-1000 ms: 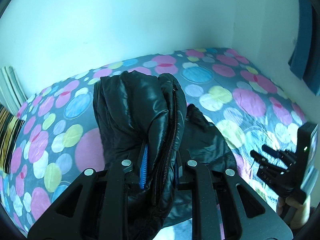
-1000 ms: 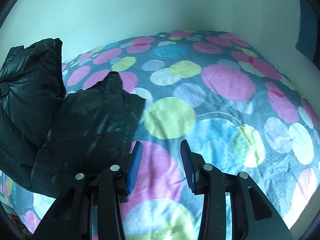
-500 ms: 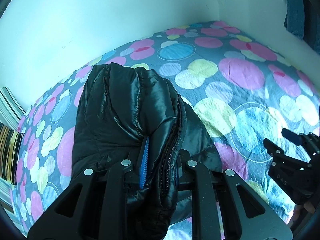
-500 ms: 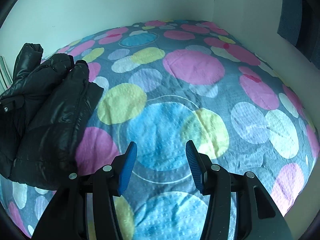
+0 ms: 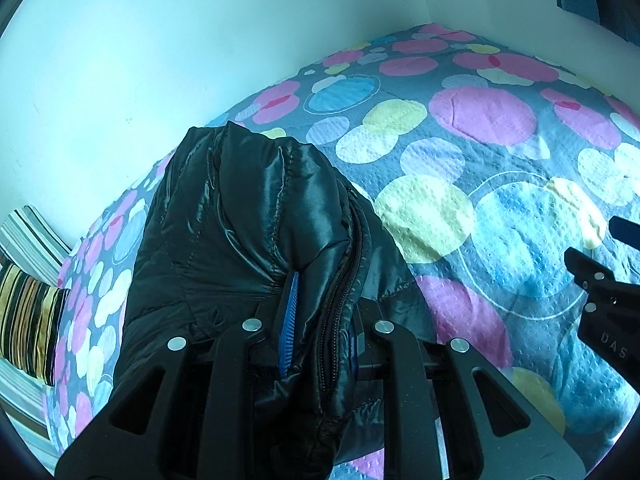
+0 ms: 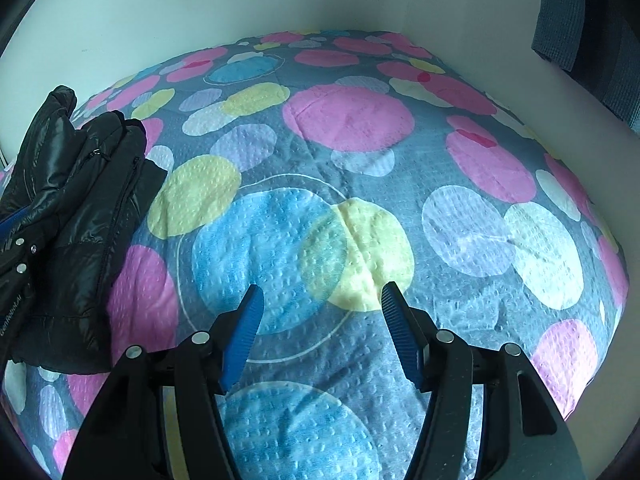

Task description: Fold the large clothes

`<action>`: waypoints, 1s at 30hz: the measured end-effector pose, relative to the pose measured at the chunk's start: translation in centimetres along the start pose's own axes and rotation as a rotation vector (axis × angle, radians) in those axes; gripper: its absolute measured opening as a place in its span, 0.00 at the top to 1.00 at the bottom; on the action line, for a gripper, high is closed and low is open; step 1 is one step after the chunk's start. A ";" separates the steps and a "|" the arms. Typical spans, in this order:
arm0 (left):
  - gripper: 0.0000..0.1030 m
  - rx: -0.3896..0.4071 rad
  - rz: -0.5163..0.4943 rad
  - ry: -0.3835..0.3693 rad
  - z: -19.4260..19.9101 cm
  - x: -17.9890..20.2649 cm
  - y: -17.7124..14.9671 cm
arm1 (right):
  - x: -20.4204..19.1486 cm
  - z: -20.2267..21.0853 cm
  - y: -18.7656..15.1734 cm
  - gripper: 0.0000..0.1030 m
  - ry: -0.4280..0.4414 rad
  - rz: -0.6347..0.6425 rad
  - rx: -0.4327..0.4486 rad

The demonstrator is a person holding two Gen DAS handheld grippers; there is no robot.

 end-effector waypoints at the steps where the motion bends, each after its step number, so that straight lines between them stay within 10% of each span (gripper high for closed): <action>1: 0.81 0.002 0.003 0.001 0.1 -0.2 0.1 | 0.1 0.1 0.0 0.41 -0.003 0.002 0.003; 19: 0.58 0.113 0.087 -0.120 5.0 -1.7 1.3 | 0.2 2.9 0.4 0.40 -0.054 0.040 0.031; 26: 0.48 0.220 0.234 -0.174 11.1 -8.7 2.2 | -2.1 4.9 2.4 0.40 -0.022 0.063 0.080; 30: 0.39 0.270 0.313 -0.047 12.4 -15.4 1.8 | -4.4 5.8 4.3 0.40 0.035 0.063 0.114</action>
Point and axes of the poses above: each gripper's, at about its wrist camera, not at the fingertips, and z roughly against the way its jaws point, x to its right, y to its top, the point moved 4 cm from there along -z, roughly the way its jaws point, and after that the axes turned 14 degrees about x, right-handed, at the moved point
